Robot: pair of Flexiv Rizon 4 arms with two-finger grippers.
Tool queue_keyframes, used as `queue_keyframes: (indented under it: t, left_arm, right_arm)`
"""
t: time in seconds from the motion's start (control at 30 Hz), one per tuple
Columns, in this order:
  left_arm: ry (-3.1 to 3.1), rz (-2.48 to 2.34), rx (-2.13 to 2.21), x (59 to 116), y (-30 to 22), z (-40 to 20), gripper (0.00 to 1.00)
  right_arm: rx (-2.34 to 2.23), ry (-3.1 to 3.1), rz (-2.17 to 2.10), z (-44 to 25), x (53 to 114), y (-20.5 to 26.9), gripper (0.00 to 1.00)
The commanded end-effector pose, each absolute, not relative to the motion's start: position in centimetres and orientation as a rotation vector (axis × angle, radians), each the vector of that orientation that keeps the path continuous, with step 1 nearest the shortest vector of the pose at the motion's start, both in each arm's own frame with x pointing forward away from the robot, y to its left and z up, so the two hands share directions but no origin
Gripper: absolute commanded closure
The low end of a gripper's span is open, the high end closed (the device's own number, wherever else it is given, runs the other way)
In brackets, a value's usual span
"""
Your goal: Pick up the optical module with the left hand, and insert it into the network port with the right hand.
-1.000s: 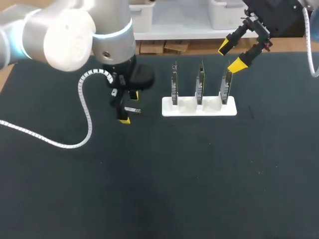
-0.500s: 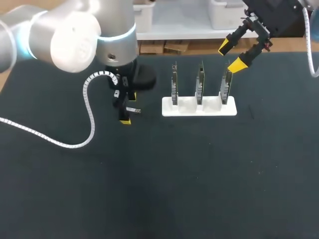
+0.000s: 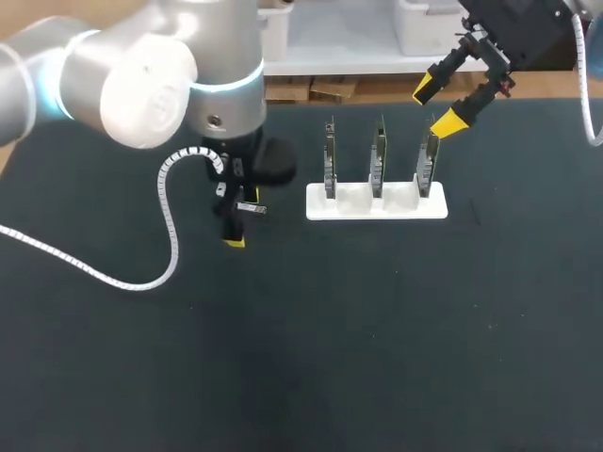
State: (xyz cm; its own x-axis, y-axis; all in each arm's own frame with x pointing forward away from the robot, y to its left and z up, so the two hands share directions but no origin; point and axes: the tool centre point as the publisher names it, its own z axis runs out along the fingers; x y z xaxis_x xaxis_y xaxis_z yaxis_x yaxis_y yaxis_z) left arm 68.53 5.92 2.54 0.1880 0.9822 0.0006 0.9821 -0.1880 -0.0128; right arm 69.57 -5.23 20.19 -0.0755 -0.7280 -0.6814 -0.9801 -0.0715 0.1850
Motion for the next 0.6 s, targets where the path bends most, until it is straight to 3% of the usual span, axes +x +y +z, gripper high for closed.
queue_keyframes:
  t: [0.03, 0.6]
  left_arm:
    - [-1.968, 0.009, -2.4, 69.5, 5.3, 2.3, 0.0]
    - [-2.004, 0.021, -2.374, 70.8, 6.2, 2.0, 0.0]
  right_arm:
    - [-1.835, 1.838, 0.933, 20.2, 69.7, -5.2, 0.0]
    - [-1.835, 1.838, 0.933, 20.2, 69.7, -5.2, 0.0]
